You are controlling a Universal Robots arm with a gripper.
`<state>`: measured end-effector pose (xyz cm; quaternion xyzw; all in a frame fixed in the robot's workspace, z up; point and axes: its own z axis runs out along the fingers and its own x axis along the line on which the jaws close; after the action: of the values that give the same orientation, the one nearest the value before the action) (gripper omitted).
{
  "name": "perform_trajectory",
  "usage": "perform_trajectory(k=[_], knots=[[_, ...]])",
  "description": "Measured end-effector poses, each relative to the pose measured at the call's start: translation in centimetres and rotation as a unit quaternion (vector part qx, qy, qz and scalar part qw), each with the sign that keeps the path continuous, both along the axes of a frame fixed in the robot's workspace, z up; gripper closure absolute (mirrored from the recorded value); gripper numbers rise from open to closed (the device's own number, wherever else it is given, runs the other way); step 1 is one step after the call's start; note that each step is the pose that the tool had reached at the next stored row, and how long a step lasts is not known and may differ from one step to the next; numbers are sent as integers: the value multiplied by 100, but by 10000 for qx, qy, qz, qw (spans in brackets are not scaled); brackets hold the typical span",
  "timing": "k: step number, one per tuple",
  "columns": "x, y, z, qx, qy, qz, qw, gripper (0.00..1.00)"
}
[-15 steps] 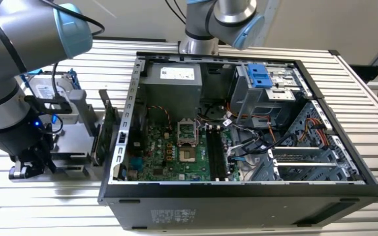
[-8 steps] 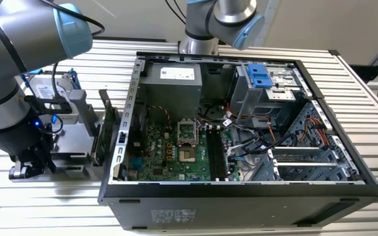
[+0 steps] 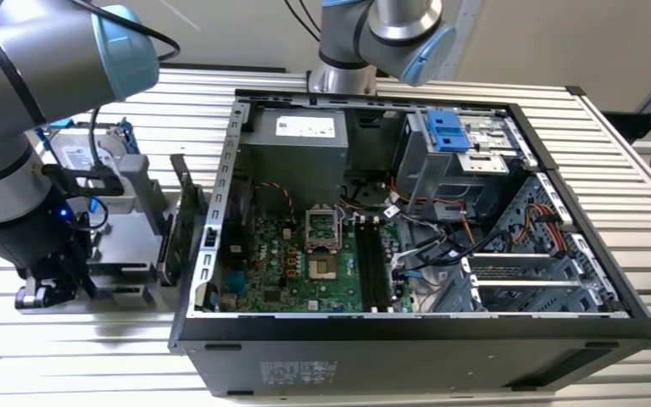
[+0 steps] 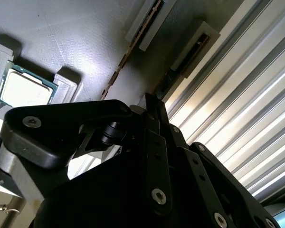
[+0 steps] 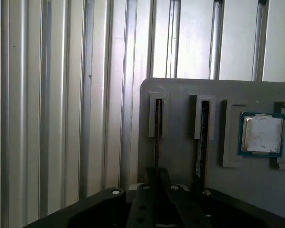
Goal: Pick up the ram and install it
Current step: 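Pick up the ram and move it above insertion slot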
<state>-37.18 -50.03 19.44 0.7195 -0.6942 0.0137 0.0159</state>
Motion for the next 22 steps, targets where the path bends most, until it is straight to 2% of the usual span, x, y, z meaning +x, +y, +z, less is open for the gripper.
perform_trajectory(k=[22], knots=[[0,0,201,-1,1,0,10000,100]])
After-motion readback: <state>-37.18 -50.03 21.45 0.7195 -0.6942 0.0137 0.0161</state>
